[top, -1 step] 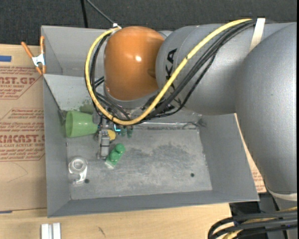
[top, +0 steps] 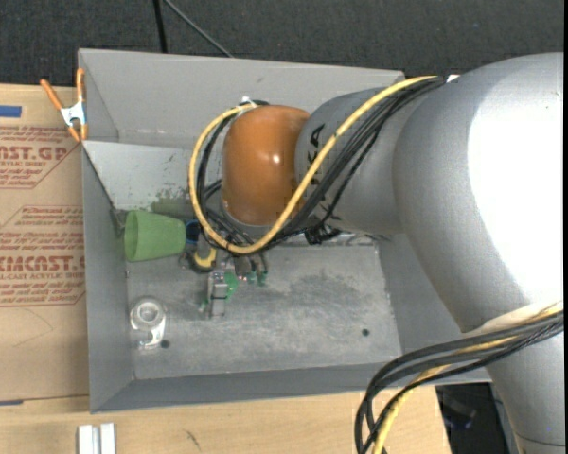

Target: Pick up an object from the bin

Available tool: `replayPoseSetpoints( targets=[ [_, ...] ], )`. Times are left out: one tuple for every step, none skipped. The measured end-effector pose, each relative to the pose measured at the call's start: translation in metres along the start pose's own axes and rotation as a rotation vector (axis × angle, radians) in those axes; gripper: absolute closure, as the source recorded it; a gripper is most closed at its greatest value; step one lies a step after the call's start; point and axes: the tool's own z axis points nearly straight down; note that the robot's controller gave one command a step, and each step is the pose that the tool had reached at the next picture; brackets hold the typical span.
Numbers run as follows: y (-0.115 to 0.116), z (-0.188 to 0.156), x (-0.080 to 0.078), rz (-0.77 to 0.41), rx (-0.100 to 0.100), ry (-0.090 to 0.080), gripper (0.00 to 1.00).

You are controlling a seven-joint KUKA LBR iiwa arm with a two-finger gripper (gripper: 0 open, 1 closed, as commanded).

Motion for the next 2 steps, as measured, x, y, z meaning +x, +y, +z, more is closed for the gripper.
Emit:
replayPoseSetpoints(
  targets=[
    [0.003, -0.005, -0.002, -0.002, -0.004, -0.007, 1.0],
    [-0.107, -0.031, 0.008, 0.198, -0.001, -0.007, 1.0]
  ],
)
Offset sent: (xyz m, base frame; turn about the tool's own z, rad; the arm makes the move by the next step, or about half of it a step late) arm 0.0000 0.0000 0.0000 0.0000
